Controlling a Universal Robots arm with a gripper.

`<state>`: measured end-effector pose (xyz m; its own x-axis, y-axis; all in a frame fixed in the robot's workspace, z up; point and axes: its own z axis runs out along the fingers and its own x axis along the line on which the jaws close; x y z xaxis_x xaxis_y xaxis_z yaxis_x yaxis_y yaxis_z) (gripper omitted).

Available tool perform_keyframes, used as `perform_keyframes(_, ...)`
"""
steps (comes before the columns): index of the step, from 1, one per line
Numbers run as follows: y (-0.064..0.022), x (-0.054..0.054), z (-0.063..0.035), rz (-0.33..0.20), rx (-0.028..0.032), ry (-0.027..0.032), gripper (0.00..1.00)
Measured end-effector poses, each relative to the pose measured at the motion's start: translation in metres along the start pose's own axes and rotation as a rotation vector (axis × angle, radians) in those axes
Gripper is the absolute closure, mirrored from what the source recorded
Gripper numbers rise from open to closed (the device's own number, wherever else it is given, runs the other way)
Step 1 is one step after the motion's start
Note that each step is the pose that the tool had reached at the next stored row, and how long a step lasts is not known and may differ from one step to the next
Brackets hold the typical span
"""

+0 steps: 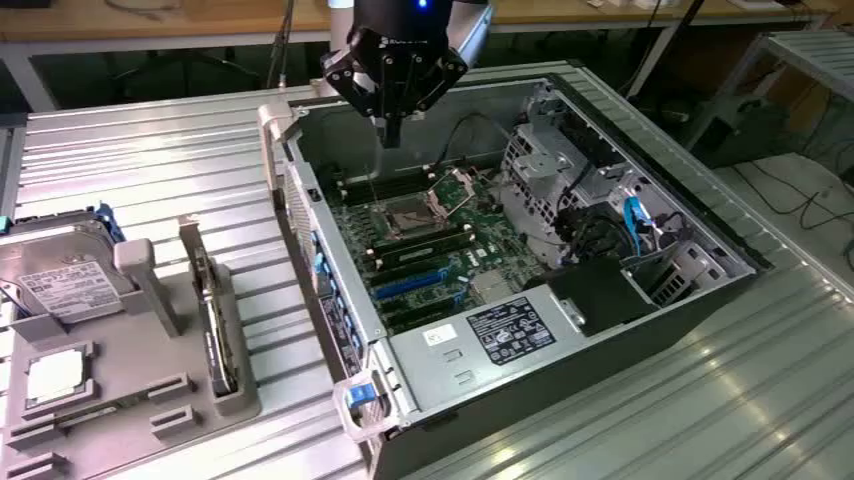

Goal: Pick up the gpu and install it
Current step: 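Reach for the gpu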

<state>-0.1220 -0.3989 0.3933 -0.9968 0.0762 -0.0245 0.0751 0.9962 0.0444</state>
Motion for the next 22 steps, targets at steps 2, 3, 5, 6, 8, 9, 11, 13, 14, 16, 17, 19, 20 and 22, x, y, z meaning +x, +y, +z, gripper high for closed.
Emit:
perform_keyframes(2, -0.0002, 0.003, -0.0001, 0.000, 0.0000, -0.0002, 0.89)
perform_keyframes(3, -0.0003, 0.004, -0.0001, 0.000, 0.0001, -0.0001, 0.89)
perform_keyframes(5, -0.0004, 0.005, -0.0002, 0.000, 0.0001, -0.0001, 0.89)
perform_keyframes(6, -0.0004, 0.006, -0.0002, 0.000, 0.0001, -0.0001, 0.89)
perform_keyframes(8, -0.0006, 0.007, -0.0002, 0.000, 0.0001, -0.0001, 0.89)
perform_keyframes(9, -0.0007, 0.008, -0.0002, 0.000, 0.0001, -0.0001, 0.89)
perform_keyframes(11, -0.0008, 0.009, -0.0003, 0.000, 0.0000, 0.0000, 0.89)
perform_keyframes(13, -0.0010, 0.010, -0.0003, 0.000, 0.0000, -0.0001, 0.89)
perform_keyframes(14, -0.0011, 0.011, -0.0003, 0.000, 0.0000, -0.0001, 0.89)
perform_keyframes(16, -0.0013, 0.014, -0.0004, 0.000, 0.0001, 0.0000, 0.89)
perform_keyframes(17, -0.0014, 0.015, -0.0004, 0.000, 0.0000, -0.0001, 0.89)
perform_keyframes(19, -0.0016, 0.017, -0.0005, 0.000, 0.0001, -0.0001, 0.89)
perform_keyframes(20, -0.0017, 0.019, -0.0006, 0.000, 0.0001, 0.0000, 0.89)
perform_keyframes(22, -0.0018, 0.020, -0.0006, 0.000, 0.0001, -0.0001, 0.89)
